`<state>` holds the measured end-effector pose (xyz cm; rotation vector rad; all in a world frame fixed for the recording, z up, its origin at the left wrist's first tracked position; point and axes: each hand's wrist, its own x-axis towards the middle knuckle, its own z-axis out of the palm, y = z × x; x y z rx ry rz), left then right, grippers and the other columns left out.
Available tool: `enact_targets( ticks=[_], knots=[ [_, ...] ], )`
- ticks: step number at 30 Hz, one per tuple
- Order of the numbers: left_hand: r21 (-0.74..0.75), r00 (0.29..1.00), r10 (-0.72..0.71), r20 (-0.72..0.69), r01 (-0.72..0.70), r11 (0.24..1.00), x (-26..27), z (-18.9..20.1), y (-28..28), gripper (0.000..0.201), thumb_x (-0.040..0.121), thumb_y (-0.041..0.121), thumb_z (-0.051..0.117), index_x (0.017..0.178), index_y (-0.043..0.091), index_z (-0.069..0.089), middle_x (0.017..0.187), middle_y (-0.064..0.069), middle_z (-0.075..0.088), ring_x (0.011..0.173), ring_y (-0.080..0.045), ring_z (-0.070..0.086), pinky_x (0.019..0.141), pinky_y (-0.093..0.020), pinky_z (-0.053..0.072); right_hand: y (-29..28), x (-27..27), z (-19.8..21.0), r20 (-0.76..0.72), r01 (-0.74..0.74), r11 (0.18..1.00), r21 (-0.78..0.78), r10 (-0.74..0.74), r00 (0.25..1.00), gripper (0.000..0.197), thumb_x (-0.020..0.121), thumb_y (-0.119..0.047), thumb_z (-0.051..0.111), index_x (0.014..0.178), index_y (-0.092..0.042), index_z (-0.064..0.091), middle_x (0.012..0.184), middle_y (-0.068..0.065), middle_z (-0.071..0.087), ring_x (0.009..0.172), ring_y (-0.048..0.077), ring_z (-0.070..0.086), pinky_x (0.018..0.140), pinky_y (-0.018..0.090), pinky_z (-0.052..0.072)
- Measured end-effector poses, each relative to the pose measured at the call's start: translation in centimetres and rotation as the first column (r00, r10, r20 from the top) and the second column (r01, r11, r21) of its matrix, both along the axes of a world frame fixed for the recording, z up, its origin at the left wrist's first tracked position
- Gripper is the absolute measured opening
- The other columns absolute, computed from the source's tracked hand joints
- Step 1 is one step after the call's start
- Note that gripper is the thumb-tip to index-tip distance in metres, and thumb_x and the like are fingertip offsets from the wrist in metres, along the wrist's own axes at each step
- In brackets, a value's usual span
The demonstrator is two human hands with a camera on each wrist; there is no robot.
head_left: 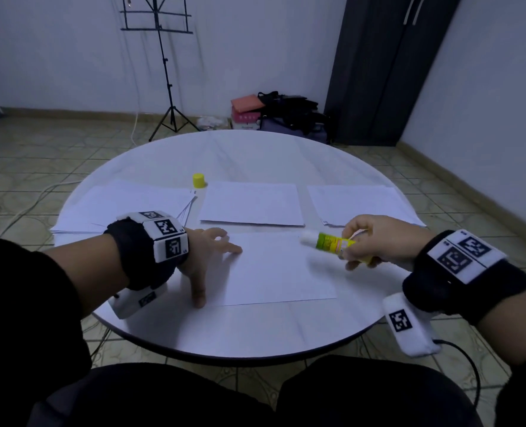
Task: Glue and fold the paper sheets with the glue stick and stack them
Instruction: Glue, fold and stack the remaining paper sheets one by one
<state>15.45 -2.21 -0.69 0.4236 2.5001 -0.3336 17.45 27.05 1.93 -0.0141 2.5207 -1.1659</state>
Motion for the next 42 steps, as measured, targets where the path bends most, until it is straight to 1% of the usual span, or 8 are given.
enact_targets(
  ticks=[5,9,17,21,26,30,39,42],
  knots=[
    [-0.02,1.0,-0.021,-0.005,0.021,1.0,-0.3,0.1,-0.3,0.116,0.065,0.043,0.084,0.149,0.043,0.005,0.158,0.006,-0.004,0.147,-0.016,0.006,0.117,-0.042,0.021,-0.1,-2.0,-1.5,0.009,0.116,0.991,-0.072,-0.116,0.993,0.046,0.057,-0.026,0.064,0.103,-0.026,0.06,0.087,-0.003,0.061,0.078,0.013,0.054,0.063,0.024,0.033],
    [-0.011,1.0,-0.029,-0.001,0.029,1.0,-0.4,0.0,-0.4,0.114,0.064,0.042,0.085,0.149,0.044,0.008,0.157,0.009,0.003,0.145,-0.018,0.009,0.115,-0.045,0.025,0.1,-4.2,-2.6,-0.057,0.235,0.97,-0.062,-0.239,0.969,0.033,0.075,-0.015,0.074,0.102,-0.026,0.057,0.099,0.002,0.064,0.093,0.022,0.059,0.085,0.031,0.04],
    [0.041,0.999,-0.042,0.004,0.042,0.998,-0.3,-0.6,-0.7,0.109,0.07,0.035,0.082,0.148,0.044,0.008,0.157,0.008,0.003,0.145,-0.018,0.014,0.113,-0.044,0.029,-0.1,-5.7,-4.2,-0.071,0.284,0.937,0.202,-0.275,0.959,0.048,0.066,-0.018,0.08,0.109,-0.017,0.058,0.108,0.003,0.063,0.092,0.021,0.057,0.071,0.027,0.042],
    [0.121,1.0,-0.008,-0.009,0.009,0.993,-0.1,-0.6,-1.6,0.107,0.072,0.033,0.08,0.15,0.041,0.008,0.158,0.008,0.001,0.145,-0.015,0.013,0.114,-0.04,0.027,-0.7,-4.8,-3.6,0.003,0.307,0.906,0.291,-0.322,0.947,0.066,0.068,-0.022,0.082,0.121,-0.004,0.046,0.095,0.007,0.054,0.083,0.022,0.053,0.064,0.028,0.04],
    [0.25,0.992,0.106,-0.069,-0.086,0.964,-0.1,0.0,-4.0,0.093,0.078,0.034,0.076,0.15,0.034,0.017,0.158,0.006,0.005,0.144,-0.012,0.017,0.115,-0.03,0.023,-3.8,-1.8,-1.3,0.121,0.083,0.837,0.541,-0.175,0.977,0.032,0.086,-0.036,0.065,0.073,-0.01,0.052,0.062,0.001,0.049,0.051,0.013,0.044,0.047,0.023,0.032],
    [0.312,0.961,0.254,-0.106,-0.21,0.927,-1.4,0.5,-7.5,0.084,0.081,0.038,0.073,0.149,0.026,0.025,0.155,0.001,0.021,0.141,-0.016,0.025,0.114,-0.03,0.025,-9.4,-1.0,-0.2,0.178,-0.188,0.806,0.561,0.104,0.979,0.037,0.09,-0.043,0.056,0.071,-0.011,0.056,0.056,-0.004,0.05,0.044,0.01,0.042,0.044,0.02,0.032],
    [0.192,0.822,0.53,-0.21,-0.497,0.846,-5.3,0.0,-16.4,0.064,0.098,0.035,0.048,0.151,0.017,0.02,0.158,-0.004,0.018,0.145,-0.021,0.02,0.112,-0.027,0.018,-24.0,-7.7,-0.4,-0.065,-0.237,0.824,0.515,0.312,0.948,0.042,0.089,-0.037,0.059,0.118,-0.006,0.059,0.123,0.013,0.058,0.115,0.029,0.054,0.081,0.031,0.041],
    [0.169,0.829,0.522,-0.198,-0.496,0.852,-6.1,-0.1,-17.8,0.049,0.097,0.031,0.049,0.144,0.018,0.04,0.148,-0.006,0.04,0.135,-0.024,0.038,0.102,-0.026,0.032,-26.9,-9.7,-0.8,-0.105,-0.214,0.838,0.503,0.305,0.947,0.045,0.089,-0.039,0.059,0.122,-0.009,0.057,0.13,0.013,0.054,0.121,0.031,0.05,0.091,0.034,0.042]
  ],
)
